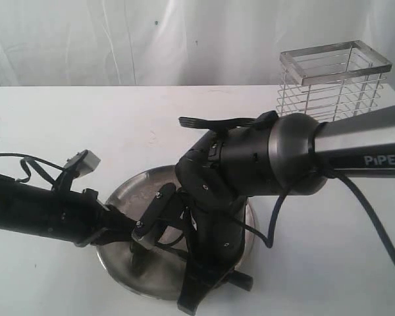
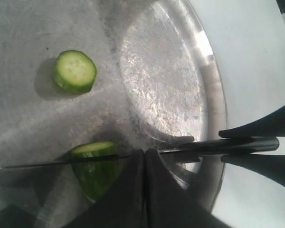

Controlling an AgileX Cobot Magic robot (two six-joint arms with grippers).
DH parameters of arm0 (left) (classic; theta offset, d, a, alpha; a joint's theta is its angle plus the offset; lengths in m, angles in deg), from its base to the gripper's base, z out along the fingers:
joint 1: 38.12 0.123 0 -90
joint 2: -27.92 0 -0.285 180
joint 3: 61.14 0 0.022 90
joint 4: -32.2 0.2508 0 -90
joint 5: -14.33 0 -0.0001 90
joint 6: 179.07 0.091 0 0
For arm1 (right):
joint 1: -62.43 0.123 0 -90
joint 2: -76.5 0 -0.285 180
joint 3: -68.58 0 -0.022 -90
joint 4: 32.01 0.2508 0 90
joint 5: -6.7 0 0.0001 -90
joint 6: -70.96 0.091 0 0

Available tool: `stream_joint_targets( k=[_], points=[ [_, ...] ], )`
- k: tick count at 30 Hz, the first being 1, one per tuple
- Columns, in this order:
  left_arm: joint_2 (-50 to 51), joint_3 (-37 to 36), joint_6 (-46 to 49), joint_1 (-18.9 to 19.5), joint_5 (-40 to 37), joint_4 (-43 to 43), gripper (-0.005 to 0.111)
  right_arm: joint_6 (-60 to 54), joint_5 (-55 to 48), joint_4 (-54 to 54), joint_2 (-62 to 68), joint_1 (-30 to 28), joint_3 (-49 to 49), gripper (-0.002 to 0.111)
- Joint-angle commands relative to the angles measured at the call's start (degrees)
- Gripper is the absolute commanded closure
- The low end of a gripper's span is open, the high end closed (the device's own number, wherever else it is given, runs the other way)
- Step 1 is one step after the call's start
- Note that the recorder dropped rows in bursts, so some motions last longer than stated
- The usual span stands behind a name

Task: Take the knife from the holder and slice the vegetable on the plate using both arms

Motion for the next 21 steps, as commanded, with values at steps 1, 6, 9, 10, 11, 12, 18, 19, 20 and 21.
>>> stream_joint_targets(
  k=[1,6,9,10,11,12,18,19,20,21],
  points=[
    [0.06,0.17,1.6,-2.18,2.14,-2.45,0.107,-0.61,0.35,0.04,-0.02,0.04,0.13,0.108],
    [0.06,0.17,2.38,-2.18,1.6,-3.89,0.107,-0.61,0.35,0.04,-0.02,0.04,0.13,0.108],
    [0.14,0.17,2.68,-2.9,1.71,-4.04,0.107,-0.61,0.35,0.04,-0.02,0.04,0.13,0.108],
    [0.3,0.17,3.17,-3.21,1.83,-4.59,0.107,-0.61,0.35,0.04,-0.02,0.04,0.13,0.108],
    [0.35,0.17,3.26,-3.63,2.13,-5.01,0.107,-0.61,0.35,0.04,-0.02,0.04,0.13,0.108],
    [0.46,0.17,3.64,-3.83,2.25,-5.57,0.107,-0.61,0.35,0.04,-0.02,0.04,0.13,0.108],
    [0.45,0.17,5.07,-4.22,2.23,-7.3,0.107,-0.61,0.14,0.04,-0.02,0.04,0.13,0.108],
    [0.45,0.17,5.07,-4.22,2.23,-7.3,0.107,-0.61,0.14,0.04,-0.02,0.04,0.13,0.108],
    [0.6,0.17,5.19,-4.22,2.11,-7.3,0.107,-0.61,0.14,0.04,-0.02,0.04,0.13,0.108],
    [0.59,0.17,5.57,-4.22,1.88,-7.3,0.107,-0.61,0.14,0.04,-0.02,0.04,0.13,0.108]
  ],
)
